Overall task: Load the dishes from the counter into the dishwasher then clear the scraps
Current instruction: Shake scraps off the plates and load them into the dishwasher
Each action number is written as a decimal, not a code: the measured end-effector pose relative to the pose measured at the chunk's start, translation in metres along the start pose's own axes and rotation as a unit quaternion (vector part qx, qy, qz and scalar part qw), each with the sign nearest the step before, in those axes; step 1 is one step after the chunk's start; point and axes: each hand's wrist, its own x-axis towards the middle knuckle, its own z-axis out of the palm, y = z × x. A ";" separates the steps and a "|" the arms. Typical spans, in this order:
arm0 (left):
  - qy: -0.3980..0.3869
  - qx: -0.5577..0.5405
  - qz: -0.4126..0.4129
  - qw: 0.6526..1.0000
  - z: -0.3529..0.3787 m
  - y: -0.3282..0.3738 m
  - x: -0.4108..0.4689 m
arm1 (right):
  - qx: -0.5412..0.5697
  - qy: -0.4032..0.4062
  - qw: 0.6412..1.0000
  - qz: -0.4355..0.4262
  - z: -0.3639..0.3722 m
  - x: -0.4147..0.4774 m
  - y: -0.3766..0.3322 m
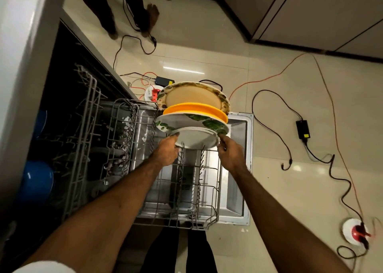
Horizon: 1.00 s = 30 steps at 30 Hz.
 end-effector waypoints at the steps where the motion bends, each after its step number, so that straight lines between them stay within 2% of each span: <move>1: -0.004 0.011 0.004 1.000 0.000 0.002 -0.002 | 0.002 -0.008 1.000 -0.006 -0.002 -0.005 -0.004; 4: 0.000 -0.027 -0.002 1.000 -0.008 0.021 -0.018 | 0.025 -0.012 0.999 -0.021 -0.012 -0.023 -0.020; 11: 0.058 -0.026 0.049 0.997 -0.058 0.084 -0.115 | 0.084 -0.047 0.992 -0.087 -0.059 -0.099 -0.085; 16: 0.132 -0.061 0.070 0.987 -0.107 0.126 -0.227 | 0.101 -0.074 0.978 -0.166 -0.100 -0.173 -0.151; 21: 0.219 -0.089 0.087 0.968 -0.144 0.142 -0.344 | 0.117 -0.136 0.952 -0.247 -0.122 -0.253 -0.211; 26: 0.326 -0.097 0.048 0.939 -0.157 0.126 -0.458 | 0.119 -0.229 0.918 -0.302 -0.120 -0.334 -0.257; 30: 0.412 -0.130 -0.032 0.901 -0.143 0.091 -0.545 | 0.063 -0.311 0.889 -0.331 -0.093 -0.385 -0.269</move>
